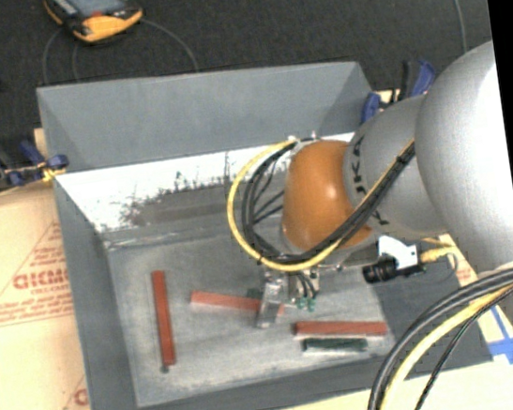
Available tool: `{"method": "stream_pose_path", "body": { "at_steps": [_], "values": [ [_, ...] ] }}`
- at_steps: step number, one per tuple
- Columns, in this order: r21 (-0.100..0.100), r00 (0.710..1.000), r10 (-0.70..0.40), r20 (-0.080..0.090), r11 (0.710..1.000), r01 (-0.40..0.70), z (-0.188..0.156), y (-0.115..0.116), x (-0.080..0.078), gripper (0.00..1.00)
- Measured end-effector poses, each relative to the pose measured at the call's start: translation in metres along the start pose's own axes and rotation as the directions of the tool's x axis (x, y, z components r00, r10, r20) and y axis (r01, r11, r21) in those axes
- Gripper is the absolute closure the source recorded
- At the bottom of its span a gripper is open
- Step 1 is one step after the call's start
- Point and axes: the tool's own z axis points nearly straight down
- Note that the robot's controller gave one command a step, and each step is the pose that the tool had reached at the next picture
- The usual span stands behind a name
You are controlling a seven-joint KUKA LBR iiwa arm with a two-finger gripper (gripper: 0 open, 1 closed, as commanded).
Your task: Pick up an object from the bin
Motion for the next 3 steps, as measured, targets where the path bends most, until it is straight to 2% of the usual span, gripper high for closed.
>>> {"method": "stream_pose_path", "body": {
  "at_steps": [3],
  "values": [
    [0.001, 1.0, 0.001, -0.004, 1.0, -0.001, -0.011, 0.0, 0.001, 1.0]
  ]
}}
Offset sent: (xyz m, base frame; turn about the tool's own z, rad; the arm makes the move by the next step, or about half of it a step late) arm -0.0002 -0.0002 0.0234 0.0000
